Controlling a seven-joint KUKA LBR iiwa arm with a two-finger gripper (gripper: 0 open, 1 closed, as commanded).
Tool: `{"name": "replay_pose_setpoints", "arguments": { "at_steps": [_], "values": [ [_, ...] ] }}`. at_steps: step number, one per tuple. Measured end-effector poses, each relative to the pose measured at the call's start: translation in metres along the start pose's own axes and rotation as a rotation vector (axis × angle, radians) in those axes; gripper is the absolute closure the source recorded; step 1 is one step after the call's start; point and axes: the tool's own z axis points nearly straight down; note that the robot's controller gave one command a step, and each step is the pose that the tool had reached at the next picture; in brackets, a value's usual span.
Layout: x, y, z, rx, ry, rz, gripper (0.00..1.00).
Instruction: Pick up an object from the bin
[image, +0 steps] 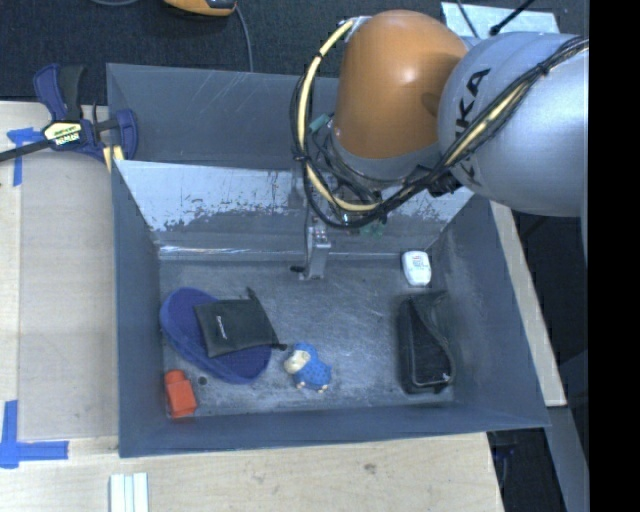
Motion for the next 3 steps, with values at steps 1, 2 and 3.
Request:
{"name": "replay_pose_setpoints", "arguments": {
  "at_steps": [1, 2, 3],
  "values": [
    [0.039, 0.052, 0.132, 0.0, -0.001, -0.3, 0.0],
    [0.042, 0.046, 0.159, 0.001, 0.0, -0.351, 0.0],
    [0.04, 0.045, 0.157, 0.001, -0.008, -0.348, 1.0]
  ]
}}
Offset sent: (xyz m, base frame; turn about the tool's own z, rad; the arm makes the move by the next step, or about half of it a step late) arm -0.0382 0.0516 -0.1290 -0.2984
